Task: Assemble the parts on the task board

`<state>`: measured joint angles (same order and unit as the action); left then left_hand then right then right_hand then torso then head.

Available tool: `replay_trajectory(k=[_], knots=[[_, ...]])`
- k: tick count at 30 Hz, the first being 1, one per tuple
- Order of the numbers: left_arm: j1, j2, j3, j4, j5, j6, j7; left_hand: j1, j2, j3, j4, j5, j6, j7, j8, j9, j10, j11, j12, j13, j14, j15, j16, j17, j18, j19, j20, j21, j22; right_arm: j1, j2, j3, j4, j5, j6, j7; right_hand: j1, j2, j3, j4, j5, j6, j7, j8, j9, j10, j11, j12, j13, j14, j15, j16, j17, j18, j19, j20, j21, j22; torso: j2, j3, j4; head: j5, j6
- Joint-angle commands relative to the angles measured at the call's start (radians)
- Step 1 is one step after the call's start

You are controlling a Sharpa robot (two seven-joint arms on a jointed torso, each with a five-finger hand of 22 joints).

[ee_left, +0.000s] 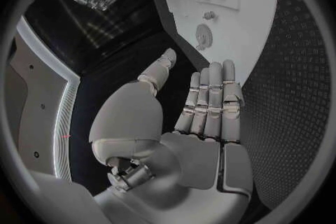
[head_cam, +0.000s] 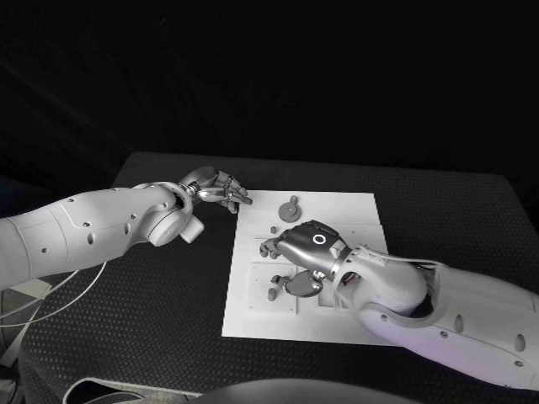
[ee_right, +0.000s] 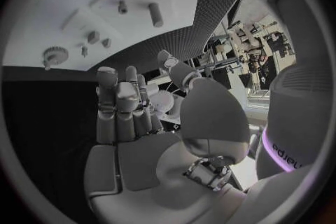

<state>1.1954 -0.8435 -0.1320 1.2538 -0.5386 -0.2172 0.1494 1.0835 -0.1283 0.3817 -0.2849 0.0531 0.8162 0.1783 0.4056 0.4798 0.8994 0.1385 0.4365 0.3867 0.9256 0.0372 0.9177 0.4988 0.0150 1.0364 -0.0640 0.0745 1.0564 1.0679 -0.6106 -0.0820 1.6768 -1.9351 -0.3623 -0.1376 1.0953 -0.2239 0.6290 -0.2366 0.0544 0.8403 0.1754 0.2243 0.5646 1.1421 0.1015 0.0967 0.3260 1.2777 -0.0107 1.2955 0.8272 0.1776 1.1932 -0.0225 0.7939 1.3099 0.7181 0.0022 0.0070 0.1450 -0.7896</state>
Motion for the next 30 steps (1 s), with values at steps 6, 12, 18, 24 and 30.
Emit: replay_trajectory(k=[6, 12, 18, 24, 30], knots=[[0.001, 0.012, 0.001, -0.019, 0.002, 0.000, 0.013, -0.011, -0.001, 0.008, 0.000, -0.003, -0.005, 0.001, -0.005, -0.002, -0.003, -0.001, 0.007, 0.000, 0.007, -0.002, -0.003, 0.002, 0.000, 0.003, 0.000, -0.001, 0.001, 0.052, -0.107, 0.063, 0.031, 0.338, -0.036, 0.017, -0.045, -0.003, -0.003, 0.060, -0.004, 0.009, 0.012, 0.012, -0.003, 0.036, -0.013, 0.026, 0.016, 0.007, -0.013, 0.002, -0.004, 0.084, 0.008, -0.002, -0.003, 0.002, -0.009, 0.0043, -0.0093, -0.013, 0.015], [0.000, 0.020, 0.000, -0.027, 0.009, -0.001, 0.016, -0.013, -0.001, 0.007, 0.001, -0.003, -0.005, 0.001, -0.005, -0.002, -0.002, -0.001, 0.008, 0.000, 0.007, -0.002, -0.004, 0.002, 0.000, 0.003, 0.000, -0.001, 0.001, 0.101, -0.179, 0.065, -0.040, 0.561, 0.117, -0.061, -0.098, 0.042, -0.047, 0.091, -0.002, 0.082, -0.053, 0.065, 0.031, 0.257, -0.091, 0.256, 0.213, 0.006, -0.088, 0.000, -0.004, 0.084, 0.013, -0.005, -0.003, 0.004, -0.017, 0.0051, -0.0168, -0.025, 0.025], [0.000, 0.022, 0.000, -0.032, 0.016, -0.002, 0.018, -0.018, -0.001, 0.006, 0.003, -0.003, -0.006, 0.002, -0.005, -0.002, -0.001, -0.001, 0.009, 0.000, 0.007, -0.002, -0.004, 0.003, 0.000, 0.003, 0.001, -0.002, 0.001, 0.103, -0.223, 0.064, -0.062, 0.581, 0.323, -0.173, -0.157, 0.077, -0.058, 0.111, -0.004, 0.085, -0.069, 0.091, 0.113, 0.034, -0.109, 0.710, 0.763, 0.024, -0.106, 0.022, 0.016, 0.084, 0.028, -0.017, 0.000, 0.010, -0.022, 0.0064, -0.0236, -0.036, 0.026], [0.000, 0.023, 0.000, -0.034, 0.017, -0.002, 0.018, -0.022, 0.000, 0.005, 0.004, -0.003, -0.005, 0.001, -0.005, -0.003, 0.000, -0.002, 0.010, 0.000, 0.007, -0.002, -0.005, 0.004, 0.000, 0.003, 0.000, -0.002, 0.001, 0.104, -0.249, 0.057, -0.065, 0.564, 0.497, -0.196, -0.240, 0.113, -0.058, 0.174, -0.004, 0.093, -0.075, 0.092, 0.131, 0.030, -0.114, 0.770, 0.818, 0.019, -0.111, 0.057, 0.044, 0.084, 0.024, -0.021, 0.007, 0.018, -0.025, 0.0080, -0.0251, -0.037, 0.025], [-0.001, 0.026, 0.000, -0.036, 0.018, -0.001, 0.017, -0.025, 0.000, 0.005, 0.005, -0.003, -0.006, 0.001, -0.005, -0.003, 0.001, -0.002, 0.011, 0.000, 0.007, -0.003, -0.005, 0.004, 0.000, 0.003, 0.000, -0.002, 0.002, 0.105, -0.268, 0.034, -0.048, 0.584, 0.567, -0.202, -0.308, 0.133, -0.068, 0.201, -0.004, 0.112, -0.083, 0.094, 0.145, 0.030, -0.122, 0.809, 0.850, 0.012, -0.118, 0.082, 0.067, 0.084, 0.018, -0.027, 0.017, 0.019, -0.024, 0.0059, -0.0234, -0.043, 0.026]])
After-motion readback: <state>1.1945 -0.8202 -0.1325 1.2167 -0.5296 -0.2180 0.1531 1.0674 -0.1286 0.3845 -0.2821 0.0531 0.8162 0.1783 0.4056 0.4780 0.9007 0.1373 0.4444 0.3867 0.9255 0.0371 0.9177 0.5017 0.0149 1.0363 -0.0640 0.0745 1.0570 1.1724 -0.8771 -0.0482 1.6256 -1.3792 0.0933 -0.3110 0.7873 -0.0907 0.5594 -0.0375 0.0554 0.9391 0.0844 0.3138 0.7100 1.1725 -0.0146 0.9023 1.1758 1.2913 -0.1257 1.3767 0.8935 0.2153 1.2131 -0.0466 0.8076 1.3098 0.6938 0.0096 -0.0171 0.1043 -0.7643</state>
